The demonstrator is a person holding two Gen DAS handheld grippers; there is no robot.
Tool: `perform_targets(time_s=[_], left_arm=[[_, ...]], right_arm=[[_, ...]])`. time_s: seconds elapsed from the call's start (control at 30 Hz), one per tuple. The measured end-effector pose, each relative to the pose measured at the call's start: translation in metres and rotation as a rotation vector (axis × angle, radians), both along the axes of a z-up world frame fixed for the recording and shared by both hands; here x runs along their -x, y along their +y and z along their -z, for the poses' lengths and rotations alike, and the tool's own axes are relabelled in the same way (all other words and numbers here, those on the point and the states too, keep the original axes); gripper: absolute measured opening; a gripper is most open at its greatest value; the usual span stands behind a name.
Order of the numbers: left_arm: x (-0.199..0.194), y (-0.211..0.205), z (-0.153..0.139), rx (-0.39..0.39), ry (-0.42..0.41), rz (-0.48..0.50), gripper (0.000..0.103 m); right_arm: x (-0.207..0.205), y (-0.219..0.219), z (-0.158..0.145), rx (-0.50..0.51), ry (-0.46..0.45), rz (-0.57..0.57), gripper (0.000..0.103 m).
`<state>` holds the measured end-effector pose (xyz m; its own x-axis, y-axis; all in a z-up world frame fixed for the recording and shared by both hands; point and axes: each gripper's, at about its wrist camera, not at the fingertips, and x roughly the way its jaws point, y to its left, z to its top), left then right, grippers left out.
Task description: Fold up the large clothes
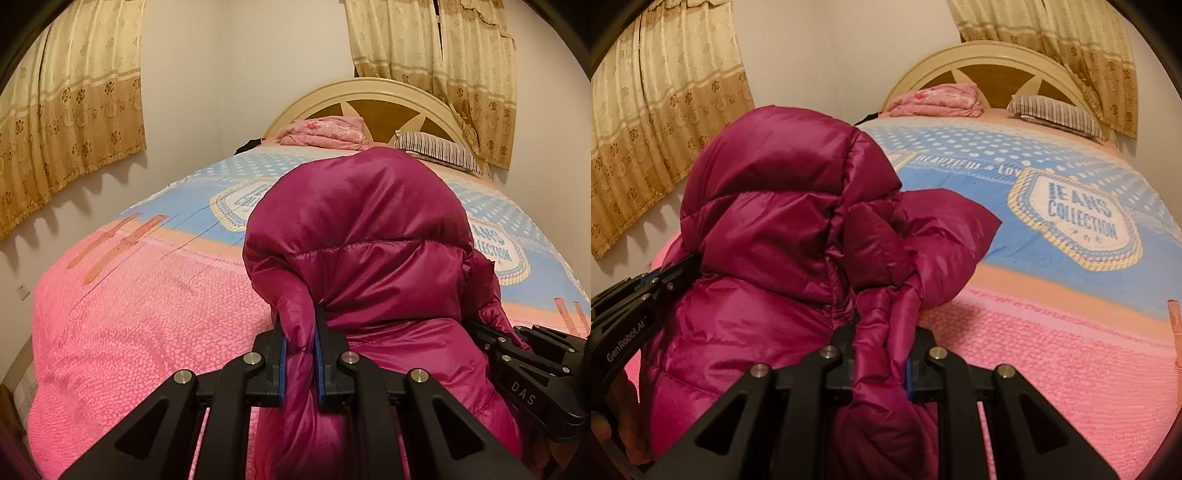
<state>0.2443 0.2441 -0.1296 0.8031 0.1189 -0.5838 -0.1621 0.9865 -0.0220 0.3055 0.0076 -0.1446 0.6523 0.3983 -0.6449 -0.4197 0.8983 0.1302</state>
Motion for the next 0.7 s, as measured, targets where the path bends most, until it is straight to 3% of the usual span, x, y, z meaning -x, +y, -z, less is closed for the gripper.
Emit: perform_targets(time_s=[0.7], left_arm=[[-0.022, 0.012, 0.045, -0.028, 0.08, -0.026, 0.015]], right_arm=[[-0.014, 0.025, 0.03, 0.043, 0.051, 0.004, 0.019]])
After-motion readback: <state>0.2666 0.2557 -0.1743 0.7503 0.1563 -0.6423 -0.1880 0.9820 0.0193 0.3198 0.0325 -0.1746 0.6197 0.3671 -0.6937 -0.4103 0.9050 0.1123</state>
